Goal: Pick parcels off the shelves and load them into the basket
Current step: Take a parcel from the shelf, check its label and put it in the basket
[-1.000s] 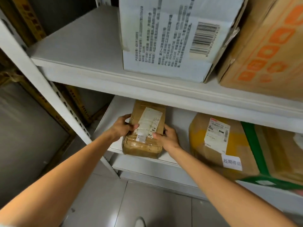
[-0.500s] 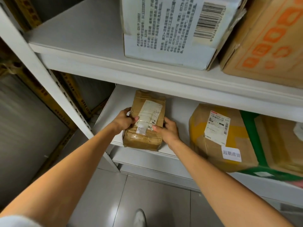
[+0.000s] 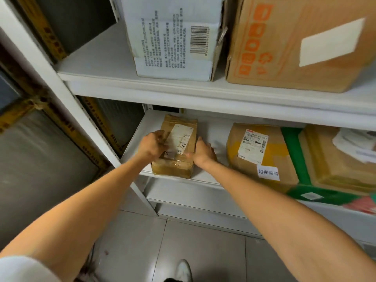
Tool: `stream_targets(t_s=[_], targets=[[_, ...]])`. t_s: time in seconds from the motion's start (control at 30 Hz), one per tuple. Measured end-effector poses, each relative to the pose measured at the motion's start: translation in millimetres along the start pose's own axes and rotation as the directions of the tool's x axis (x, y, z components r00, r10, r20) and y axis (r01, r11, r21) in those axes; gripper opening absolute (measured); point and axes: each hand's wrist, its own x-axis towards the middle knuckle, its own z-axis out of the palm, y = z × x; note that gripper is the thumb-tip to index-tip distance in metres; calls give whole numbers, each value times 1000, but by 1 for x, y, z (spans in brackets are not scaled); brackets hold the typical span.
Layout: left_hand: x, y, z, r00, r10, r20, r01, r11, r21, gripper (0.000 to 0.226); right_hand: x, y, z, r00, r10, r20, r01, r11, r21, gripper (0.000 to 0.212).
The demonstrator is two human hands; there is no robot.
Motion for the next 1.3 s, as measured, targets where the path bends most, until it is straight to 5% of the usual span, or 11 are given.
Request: stream_targets(t_s=[0.37,0.47,0.53,0.83,1.17,1.3], targets=[[-70,134,14,954,278,114,-301,872,386,52,-67,55,-132,976,-205,77,219,895,-389,36],[-89,169,36,953,277,126,-304,878,369,53,-81,88,-162,971,-208,118,239,883,-405,24],[-99,182,52,956,267,123,-293,898,329,54,-90,108,-177,971,-204,127,239,876,-418,36],[-138,191,80,975,154,160,-172,980,102,48,-120,152,-194,979,-165,123,197,924,-327,45],[-119,198,90,960,156,233,-223,927,300,51,-122,168,-186,995,-65,77,84,957,-276,49],[-108,196,106,959,150,240,-214,939,269,49,-107,174,-172,1000,24,14,-23,996,-91,42]])
